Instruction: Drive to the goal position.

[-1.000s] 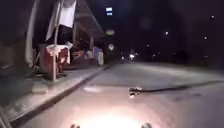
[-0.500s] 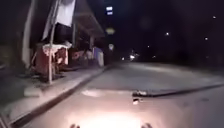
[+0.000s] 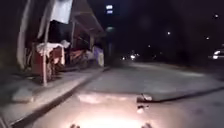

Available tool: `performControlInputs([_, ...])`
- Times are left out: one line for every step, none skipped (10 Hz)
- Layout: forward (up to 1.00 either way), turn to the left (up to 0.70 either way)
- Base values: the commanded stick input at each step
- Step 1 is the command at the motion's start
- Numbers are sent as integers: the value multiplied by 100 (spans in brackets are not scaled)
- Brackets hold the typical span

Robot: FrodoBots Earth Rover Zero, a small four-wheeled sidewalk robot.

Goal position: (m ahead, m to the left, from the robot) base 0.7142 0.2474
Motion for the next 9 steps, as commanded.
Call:
performControlInputs([50,0])
performControlInputs([50,0])
performControlInputs([50,0])
performControlInputs([50,0])
performControlInputs([50,-18])
performControlInputs([50,-47])
performControlInputs([50,-36])
performControlInputs([50,-24])
performControlInputs([50,-12])
